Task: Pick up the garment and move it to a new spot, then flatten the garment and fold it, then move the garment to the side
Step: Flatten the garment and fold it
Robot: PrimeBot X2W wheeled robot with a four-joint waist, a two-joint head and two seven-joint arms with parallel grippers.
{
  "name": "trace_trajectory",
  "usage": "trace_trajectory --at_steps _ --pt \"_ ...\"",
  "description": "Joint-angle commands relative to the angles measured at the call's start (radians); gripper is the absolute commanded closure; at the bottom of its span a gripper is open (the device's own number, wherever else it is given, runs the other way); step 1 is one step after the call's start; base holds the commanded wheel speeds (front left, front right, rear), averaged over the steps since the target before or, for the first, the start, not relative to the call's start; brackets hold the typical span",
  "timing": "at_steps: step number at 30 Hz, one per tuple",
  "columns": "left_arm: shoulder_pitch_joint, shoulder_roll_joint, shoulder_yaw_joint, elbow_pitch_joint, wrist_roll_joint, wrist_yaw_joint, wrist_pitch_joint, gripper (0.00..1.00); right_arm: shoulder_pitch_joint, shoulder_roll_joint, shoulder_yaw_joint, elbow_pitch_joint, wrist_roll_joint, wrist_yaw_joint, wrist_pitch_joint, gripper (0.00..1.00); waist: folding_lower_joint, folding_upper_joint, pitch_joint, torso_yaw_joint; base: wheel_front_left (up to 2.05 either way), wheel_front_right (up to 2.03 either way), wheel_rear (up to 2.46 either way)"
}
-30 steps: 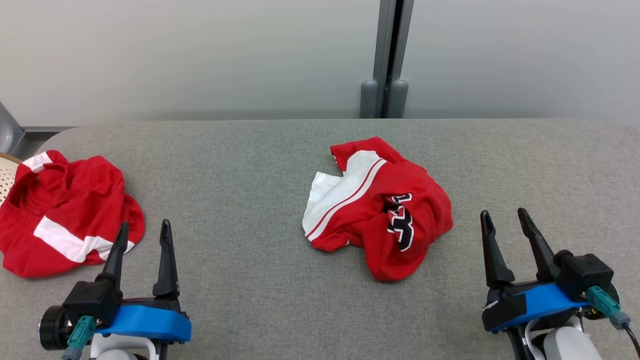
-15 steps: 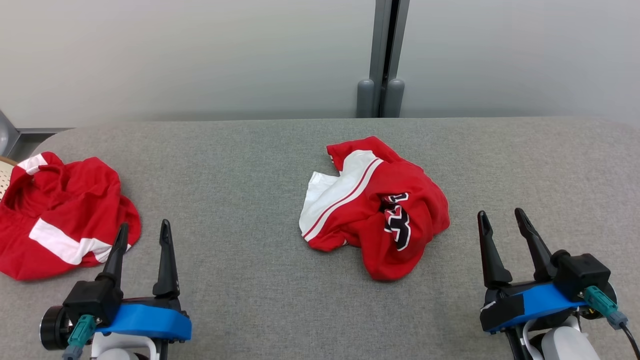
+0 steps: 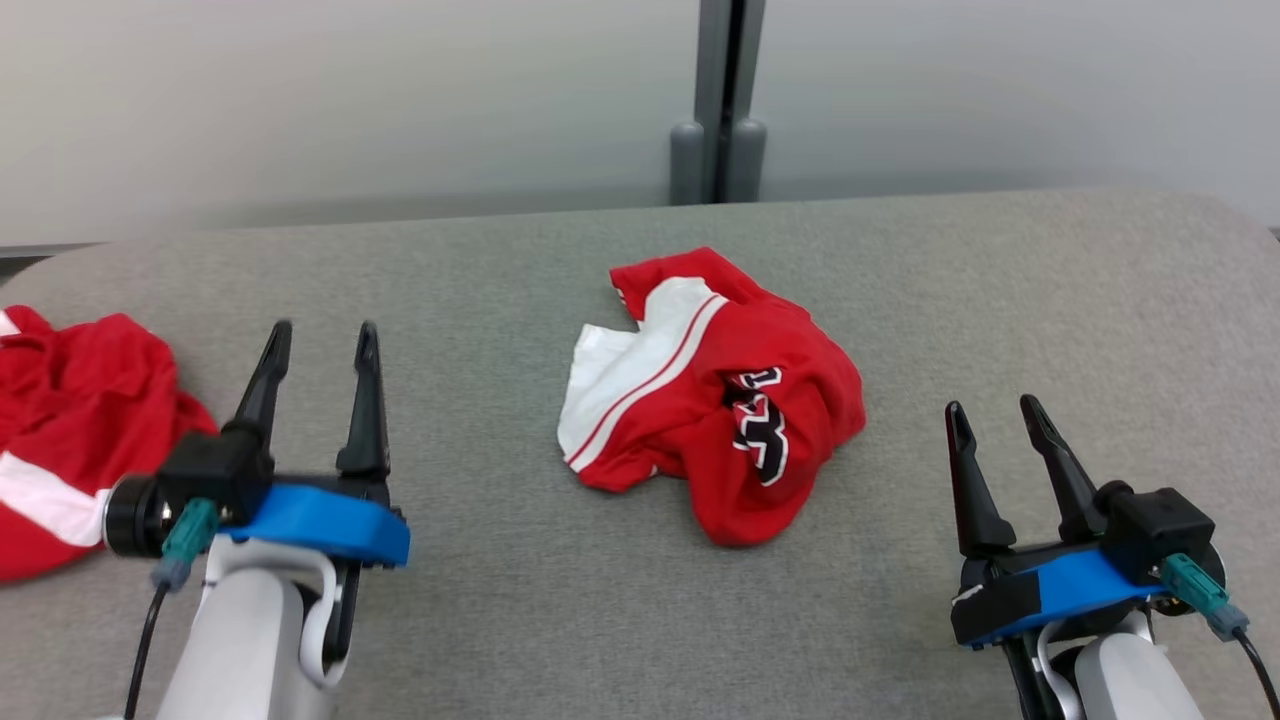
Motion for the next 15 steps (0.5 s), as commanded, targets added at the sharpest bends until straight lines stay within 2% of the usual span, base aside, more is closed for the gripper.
trace_trajectory --at_steps 1,10,15 --pt "-0.047 0.011 -0.018 0.017 -0.012 -0.007 -0.003 0.00 -0.016 -0.004 0.002 -0.005 -0.005 0.000 -0.004 0.00 0.0000 0.0000 0.010 -0.010 0.00 0.00 0.00" --pt "-0.283 0.089 -0.171 0.155 -0.112 -0.005 0.041 0.00 -0.052 -0.005 0.002 -0.020 -0.007 0.000 -0.004 0.00 0.0000 0.0000 0.098 -0.105 0.00 0.00 0.00" --pt "-0.394 0.106 -0.250 0.247 -0.173 -0.005 0.070 0.00 -0.061 -0.005 -0.007 -0.037 -0.005 0.000 -0.004 0.00 0.0000 0.0000 0.145 -0.141 0.00 0.00 0.00"
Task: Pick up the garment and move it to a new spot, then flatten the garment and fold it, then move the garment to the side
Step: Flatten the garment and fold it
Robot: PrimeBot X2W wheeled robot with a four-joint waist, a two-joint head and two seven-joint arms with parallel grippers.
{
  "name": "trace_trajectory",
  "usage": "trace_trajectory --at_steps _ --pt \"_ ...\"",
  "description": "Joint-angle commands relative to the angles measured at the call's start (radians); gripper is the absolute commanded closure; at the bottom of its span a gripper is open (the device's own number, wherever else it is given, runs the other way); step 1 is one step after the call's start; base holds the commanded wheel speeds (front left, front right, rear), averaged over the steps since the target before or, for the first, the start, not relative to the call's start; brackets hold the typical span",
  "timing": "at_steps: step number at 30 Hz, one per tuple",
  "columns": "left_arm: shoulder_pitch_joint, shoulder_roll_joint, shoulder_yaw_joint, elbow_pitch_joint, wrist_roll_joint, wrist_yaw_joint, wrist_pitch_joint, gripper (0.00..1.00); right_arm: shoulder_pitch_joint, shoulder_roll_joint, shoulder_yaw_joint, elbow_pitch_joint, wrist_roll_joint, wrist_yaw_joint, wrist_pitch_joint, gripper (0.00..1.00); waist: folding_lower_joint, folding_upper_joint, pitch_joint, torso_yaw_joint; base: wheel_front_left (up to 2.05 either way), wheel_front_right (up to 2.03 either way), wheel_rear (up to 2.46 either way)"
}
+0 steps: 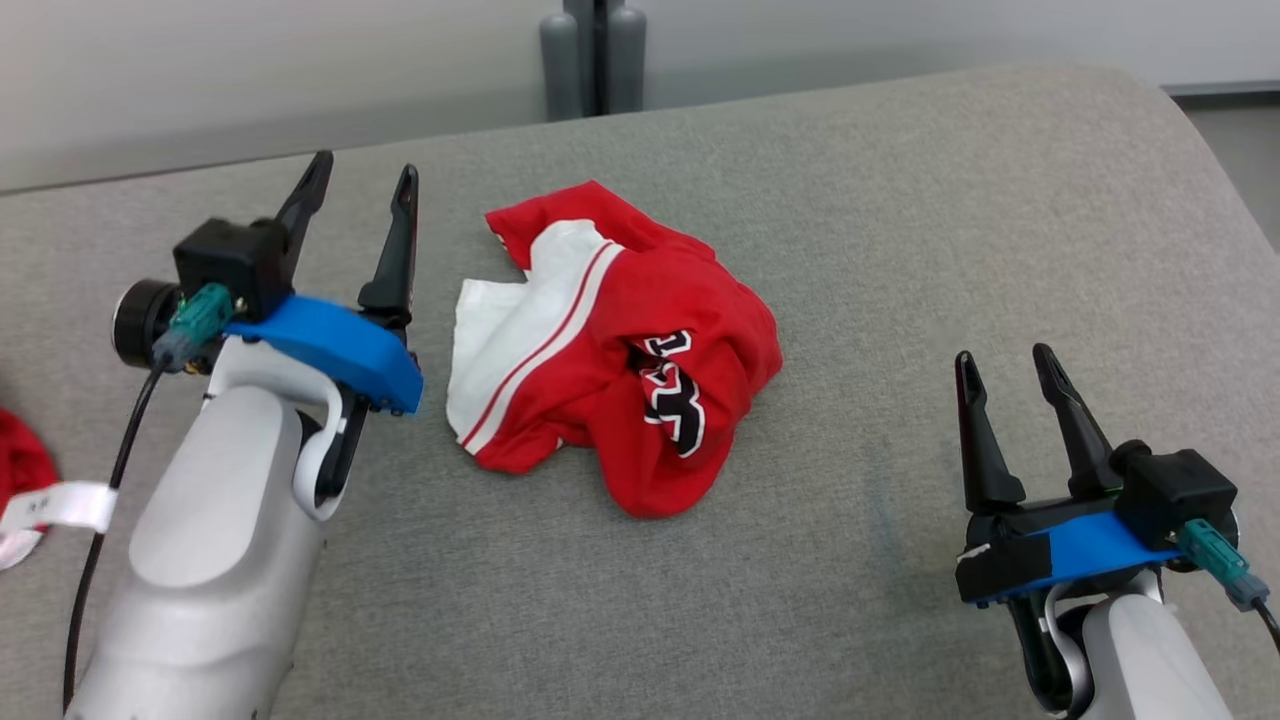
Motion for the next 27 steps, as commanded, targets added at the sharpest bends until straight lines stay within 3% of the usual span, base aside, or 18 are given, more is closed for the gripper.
trace_trajectory --at_steps 1,19,27 --pt "-0.032 0.006 -0.023 0.030 -0.017 -0.002 0.013 0.00 -0.010 -0.004 0.002 -0.008 -0.001 0.000 -0.004 0.00 -0.0001 -0.0001 0.014 -0.008 0.00 0.00 0.00" --pt "-0.170 0.015 -0.352 0.383 -0.201 -0.002 0.134 0.00 -0.054 -0.004 -0.003 -0.038 0.012 0.000 -0.004 0.00 -0.0001 -0.0001 0.116 -0.057 0.00 0.00 0.00" --pt "-0.168 0.004 -0.473 0.436 -0.278 -0.002 0.160 0.00 -0.063 -0.004 0.005 -0.038 0.018 0.000 -0.004 0.00 -0.0001 -0.0001 0.126 -0.066 0.00 0.00 0.00"
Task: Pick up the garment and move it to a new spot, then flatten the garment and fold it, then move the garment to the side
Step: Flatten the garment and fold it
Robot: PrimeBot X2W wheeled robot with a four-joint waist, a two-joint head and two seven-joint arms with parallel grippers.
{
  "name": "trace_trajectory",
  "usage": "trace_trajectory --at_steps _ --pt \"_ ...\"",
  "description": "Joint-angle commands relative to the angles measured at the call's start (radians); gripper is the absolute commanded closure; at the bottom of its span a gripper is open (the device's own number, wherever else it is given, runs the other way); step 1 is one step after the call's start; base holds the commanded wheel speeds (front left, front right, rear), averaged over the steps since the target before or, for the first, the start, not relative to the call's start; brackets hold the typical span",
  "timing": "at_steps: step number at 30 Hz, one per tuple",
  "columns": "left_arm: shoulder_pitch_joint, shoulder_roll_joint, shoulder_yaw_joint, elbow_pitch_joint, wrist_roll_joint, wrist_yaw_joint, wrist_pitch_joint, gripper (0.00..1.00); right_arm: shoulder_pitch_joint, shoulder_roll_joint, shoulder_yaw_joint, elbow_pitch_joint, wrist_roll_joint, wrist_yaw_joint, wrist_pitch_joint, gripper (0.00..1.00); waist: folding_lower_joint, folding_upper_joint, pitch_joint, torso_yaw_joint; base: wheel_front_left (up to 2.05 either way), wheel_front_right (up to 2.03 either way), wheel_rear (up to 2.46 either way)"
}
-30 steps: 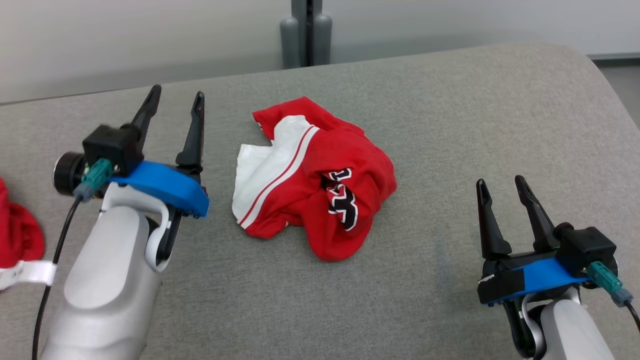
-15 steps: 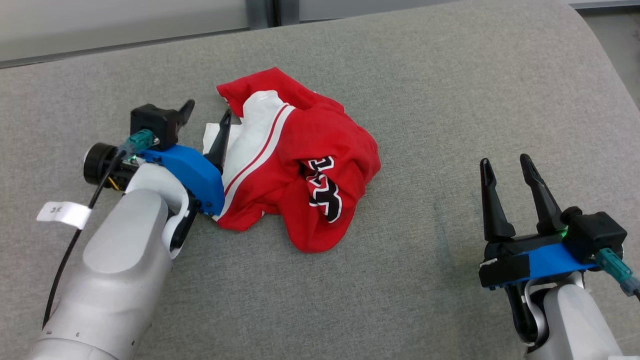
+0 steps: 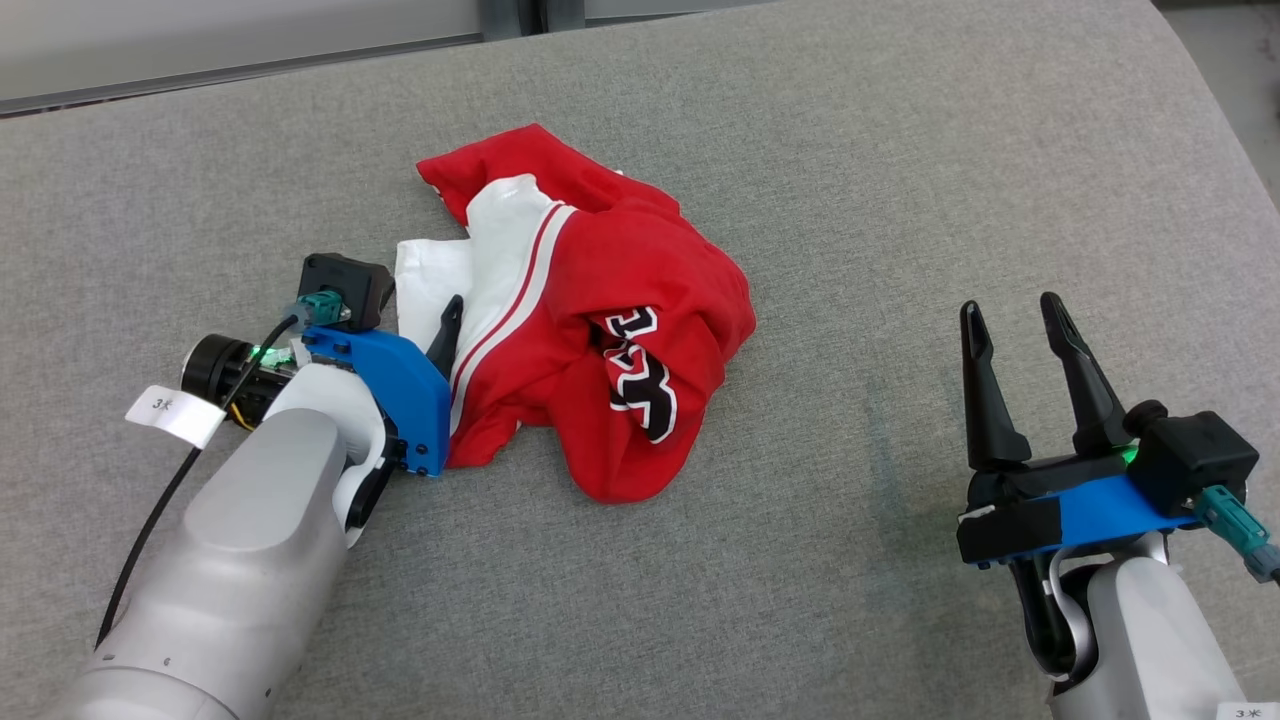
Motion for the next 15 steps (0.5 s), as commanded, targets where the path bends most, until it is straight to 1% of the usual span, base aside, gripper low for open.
trace_trajectory --at_steps 1,2,3,4,5,9,13,15 --pt "0.010 -0.005 -0.031 0.020 -0.012 -0.002 0.011 0.00 -0.011 -0.004 0.003 -0.003 0.005 0.000 -0.004 0.00 0.0000 0.0000 0.002 -0.002 0.00 0.00 0.00" --pt "0.010 -0.007 -0.043 0.027 -0.021 -0.002 0.010 0.12 -0.013 -0.004 0.004 -0.004 0.007 0.000 -0.004 0.00 0.0000 0.0000 0.002 -0.004 0.00 0.00 0.00" --pt "0.010 -0.009 -0.054 0.032 -0.028 -0.002 0.008 0.58 -0.014 -0.004 0.005 -0.004 0.007 0.000 -0.004 0.00 0.0000 0.0000 0.002 -0.006 0.00 0.00 0.00" --pt "0.008 -0.009 -0.066 0.037 -0.031 -0.003 0.006 0.98 -0.014 -0.004 0.006 -0.005 0.007 0.000 -0.004 0.00 0.0000 0.0000 0.002 -0.007 0.00 0.00 0.00" --pt "0.006 -0.008 -0.077 0.042 -0.038 -0.003 0.002 1.00 -0.013 -0.004 0.006 -0.006 0.007 0.000 -0.004 0.00 0.0000 0.0000 0.001 -0.008 0.00 0.00 0.00" --pt "-0.026 0.005 -0.105 0.052 -0.055 -0.002 -0.047 1.00 -0.007 -0.004 0.005 -0.006 0.009 0.000 -0.004 0.00 0.0000 0.0000 -0.008 -0.009 0.00 0.00 0.00" --pt "-0.075 0.016 -0.107 0.063 -0.072 -0.002 -0.119 1.00 0.005 -0.004 0.006 -0.004 0.012 0.000 -0.004 0.00 0.0000 0.0000 -0.027 -0.004 0.00 0.00 0.00" --pt "-0.085 0.020 -0.104 0.068 -0.074 -0.002 -0.135 1.00 0.007 -0.004 0.007 -0.003 0.013 0.000 -0.004 0.00 0.0000 0.0000 -0.032 -0.003 0.00 0.00 0.00"
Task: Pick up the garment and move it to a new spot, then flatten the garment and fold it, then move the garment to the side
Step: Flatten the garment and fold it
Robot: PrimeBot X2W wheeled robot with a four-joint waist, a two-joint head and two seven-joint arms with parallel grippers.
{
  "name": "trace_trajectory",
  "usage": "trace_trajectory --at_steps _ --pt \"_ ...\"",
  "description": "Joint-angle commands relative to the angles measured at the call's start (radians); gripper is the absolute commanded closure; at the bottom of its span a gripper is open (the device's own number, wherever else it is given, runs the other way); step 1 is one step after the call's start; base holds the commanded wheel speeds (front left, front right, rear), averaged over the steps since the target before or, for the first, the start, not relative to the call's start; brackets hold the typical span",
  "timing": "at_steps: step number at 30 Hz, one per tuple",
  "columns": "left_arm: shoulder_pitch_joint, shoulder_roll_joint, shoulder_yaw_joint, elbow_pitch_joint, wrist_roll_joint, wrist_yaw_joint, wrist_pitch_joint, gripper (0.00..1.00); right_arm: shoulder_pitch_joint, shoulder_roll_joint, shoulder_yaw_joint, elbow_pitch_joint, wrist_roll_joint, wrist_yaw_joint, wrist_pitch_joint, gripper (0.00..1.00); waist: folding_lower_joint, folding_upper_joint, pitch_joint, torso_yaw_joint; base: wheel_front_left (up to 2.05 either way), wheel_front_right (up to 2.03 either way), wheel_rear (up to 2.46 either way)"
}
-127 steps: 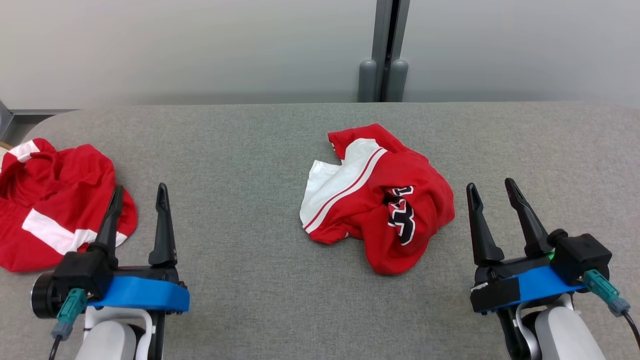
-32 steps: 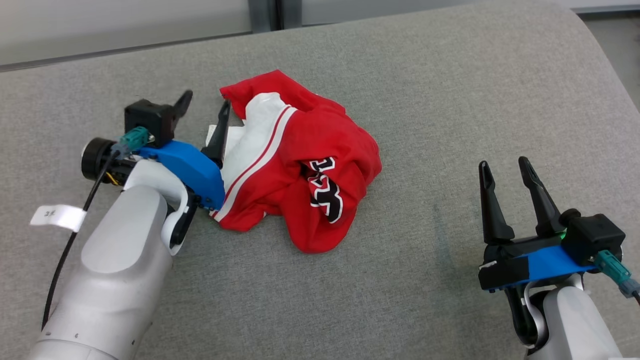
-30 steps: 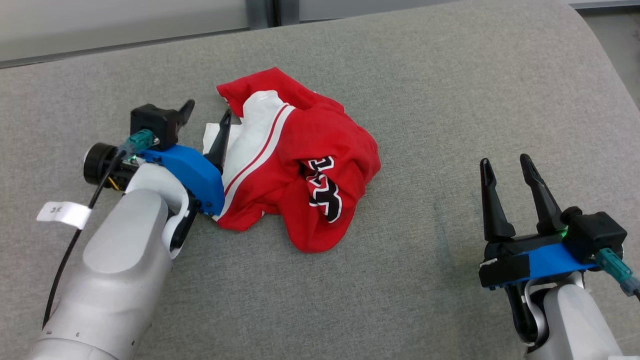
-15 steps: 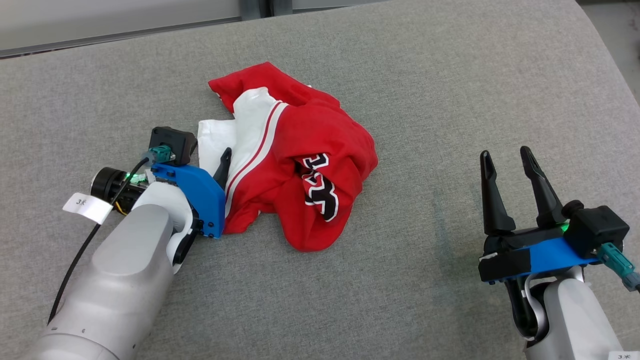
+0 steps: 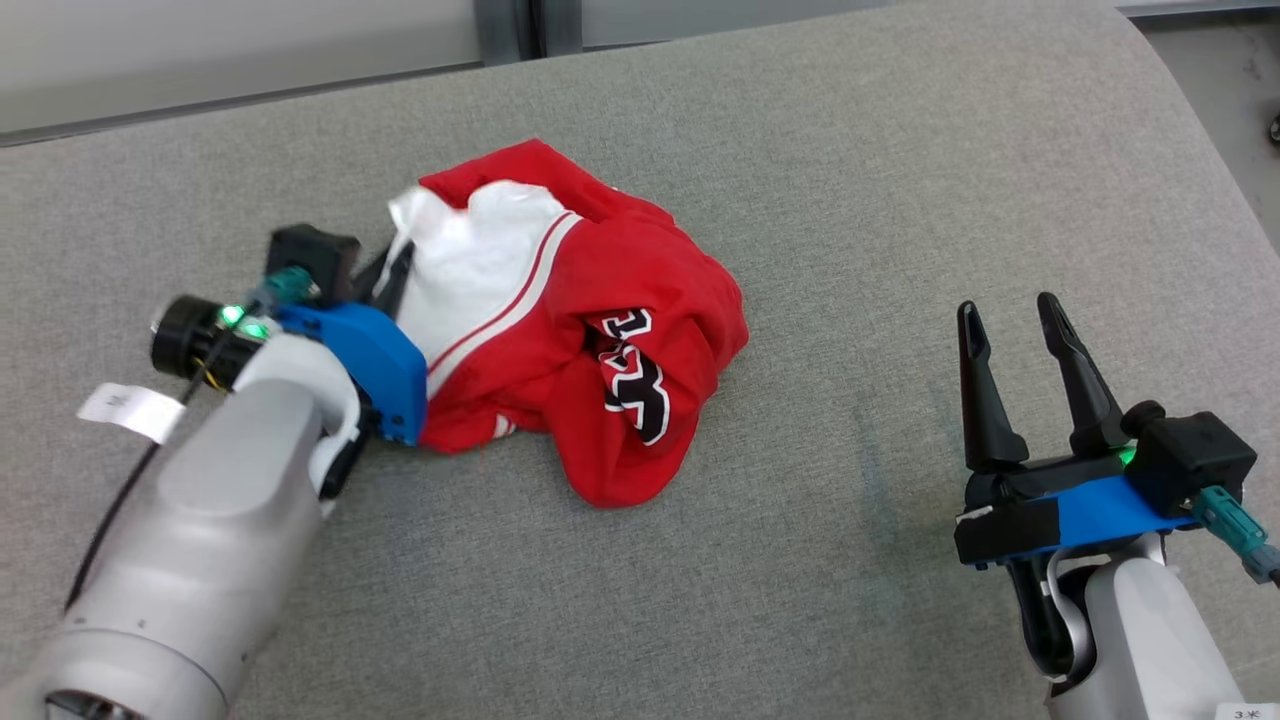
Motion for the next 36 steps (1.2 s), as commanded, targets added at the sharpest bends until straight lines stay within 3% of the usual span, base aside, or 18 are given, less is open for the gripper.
trace_trajectory --at_steps 1,10,15,19,27,36 --pt "-0.026 0.007 0.005 0.003 -0.002 -0.001 -0.016 1.00 0.009 -0.004 0.002 0.002 0.007 0.000 -0.004 0.00 0.0000 0.0000 -0.006 0.000 0.00 0.00 0.00" --pt "-0.141 0.096 0.081 -0.011 -0.008 0.014 -0.085 1.00 0.032 -0.004 -0.006 0.013 0.006 0.000 -0.004 0.00 0.0000 0.0000 -0.062 0.013 0.00 0.00 0.00" --pt "-0.144 0.174 0.155 -0.148 0.045 0.054 -0.085 1.00 0.046 -0.004 -0.010 0.016 0.006 0.000 -0.004 0.00 0.0000 0.0000 -0.093 0.030 0.00 0.00 0.00" --pt "-0.094 0.202 0.199 -0.265 0.093 0.075 -0.086 1.00 0.062 -0.004 -0.010 0.021 0.002 0.000 -0.004 0.00 0.0000 0.0000 -0.119 0.052 0.00 0.00 0.00" --pt "0.109 0.176 0.206 -0.463 0.175 0.077 -0.085 1.00 0.080 -0.004 -0.009 0.028 -0.009 0.000 -0.004 0.00 0.0000 0.0000 -0.158 0.120 0.00 0.00 0.00" --pt "0.398 0.152 0.239 -0.569 0.190 0.085 -0.085 1.00 0.095 -0.004 -0.009 0.041 -0.009 0.000 -0.004 0.00 0.0000 0.0000 -0.187 0.202 0.00 0.00 0.00"
